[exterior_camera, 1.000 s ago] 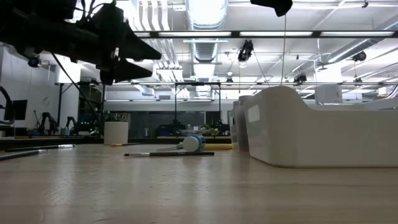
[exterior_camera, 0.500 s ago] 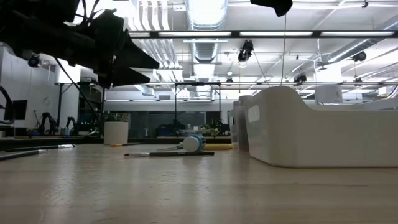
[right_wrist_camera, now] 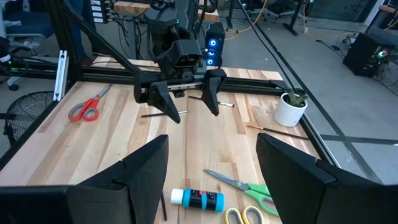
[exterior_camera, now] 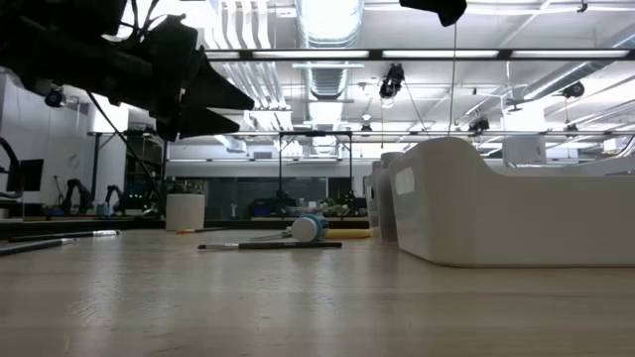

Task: Pick & Place Paint Supplies
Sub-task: Put the blue paint bottle into the left transparent bin

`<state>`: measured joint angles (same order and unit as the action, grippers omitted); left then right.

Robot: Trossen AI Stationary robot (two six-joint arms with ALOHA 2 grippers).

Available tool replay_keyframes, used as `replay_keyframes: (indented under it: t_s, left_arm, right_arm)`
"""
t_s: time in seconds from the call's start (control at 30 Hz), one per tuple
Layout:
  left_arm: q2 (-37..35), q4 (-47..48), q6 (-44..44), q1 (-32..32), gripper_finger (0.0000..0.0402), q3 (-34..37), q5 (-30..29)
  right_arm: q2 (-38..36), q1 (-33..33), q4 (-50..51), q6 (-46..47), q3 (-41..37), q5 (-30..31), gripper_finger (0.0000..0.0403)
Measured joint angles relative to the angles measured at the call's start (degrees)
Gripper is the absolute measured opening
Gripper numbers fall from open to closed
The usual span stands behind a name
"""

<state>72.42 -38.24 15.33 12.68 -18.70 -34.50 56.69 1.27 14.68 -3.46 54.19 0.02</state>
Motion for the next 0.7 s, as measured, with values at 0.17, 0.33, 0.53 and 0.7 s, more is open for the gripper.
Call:
replay_keyframes:
  t_s: [0.17, 0.33, 0.53, 0.7]
  left_arm:
    - [0.0, 0.3, -0.1, 0.0, 0.0388, 0.0, 0.0]
    - [0.0, 2.0, -0.1, 0.0, 0.0388, 0.0, 0.0]
    - [0.0, 4.3, -0.1, 0.0, 0.0388, 0.0, 0.0]
    - [0.0, 6.2, -0.1, 0.0, 0.0388, 0.0, 0.0]
  right_arm:
    - [0.0, 0.0, 0.0, 0.0, 0.0, 0.0, 0.0242]
    - [0.0, 0.0, 0.0, -0.4, 0.0, 0.0, 0.0242]
    - [0.0, 0.0, -0.3, -4.3, 0.0, 0.0, 0.0242]
    - [0.0, 0.0, -0.9, -0.2, 0.0, 1.8, 0.0242]
